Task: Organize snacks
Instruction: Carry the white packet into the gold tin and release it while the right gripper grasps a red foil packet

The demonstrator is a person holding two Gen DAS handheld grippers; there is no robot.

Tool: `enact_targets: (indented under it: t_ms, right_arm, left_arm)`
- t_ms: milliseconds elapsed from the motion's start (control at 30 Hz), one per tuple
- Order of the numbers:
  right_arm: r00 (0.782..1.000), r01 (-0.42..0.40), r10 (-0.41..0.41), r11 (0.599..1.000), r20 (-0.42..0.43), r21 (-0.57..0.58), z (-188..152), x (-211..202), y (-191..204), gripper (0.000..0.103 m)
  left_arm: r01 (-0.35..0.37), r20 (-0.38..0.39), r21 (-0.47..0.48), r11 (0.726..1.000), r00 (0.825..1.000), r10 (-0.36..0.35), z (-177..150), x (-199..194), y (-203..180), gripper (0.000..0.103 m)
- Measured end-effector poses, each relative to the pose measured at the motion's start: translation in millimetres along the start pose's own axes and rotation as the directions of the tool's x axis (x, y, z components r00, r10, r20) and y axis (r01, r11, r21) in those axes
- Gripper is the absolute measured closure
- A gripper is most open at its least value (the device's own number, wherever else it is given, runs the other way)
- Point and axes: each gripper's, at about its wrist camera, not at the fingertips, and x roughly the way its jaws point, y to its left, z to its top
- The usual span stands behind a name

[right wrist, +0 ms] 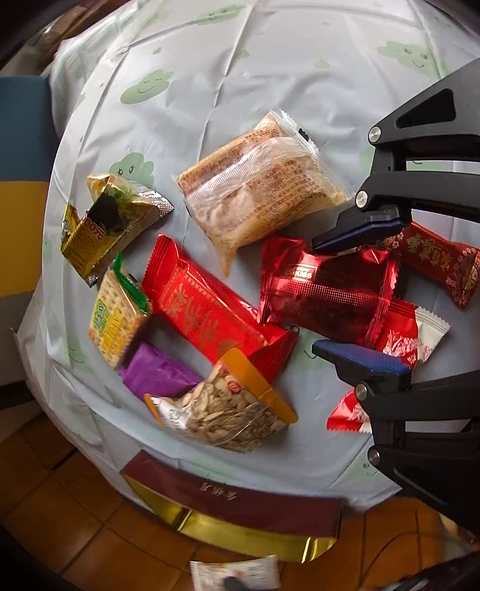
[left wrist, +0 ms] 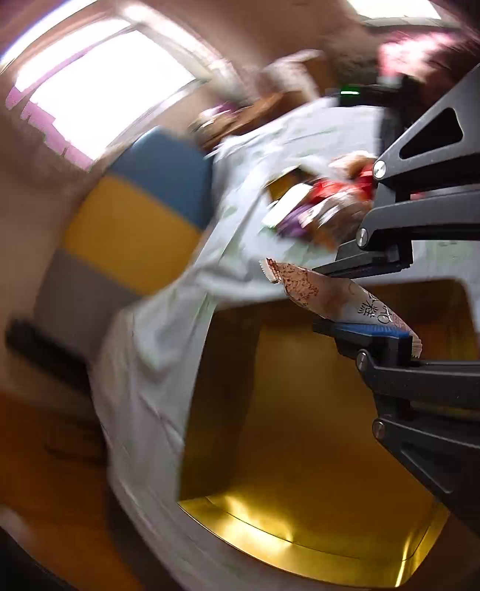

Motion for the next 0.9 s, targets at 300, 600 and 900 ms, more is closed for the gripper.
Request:
enact_targets:
  t_ms: [300, 600, 900]
  right_arm:
    - [0.994, -0.105, 0.105, 0.989, 0.005, 0.104, 2.2, -0.6, -12.5, 0.045]
    - [0.994, -0.106, 0.105, 0.991, 0.018, 0.087, 4.9, -1.5, -11.0, 0.039]
    - [0.999, -0.018, 0.017, 1.0, 0.035, 0.026, 7.1, 0.5, -5.4, 0.058]
  left_arm:
    - [-0.055, -0.062, -0.084, 0.995, 0.997, 0.05, 48.8, 63.4, 17.3, 0.082]
    - [-0.15, -0.104, -0.054, 0.987, 0.984, 0.144, 58.5, 92.8, 12.8, 0.071]
    - [-0.282, 0.014, 0.124, 0.951, 0.959, 0.282, 9.1, 40.0, 2.7, 0.071]
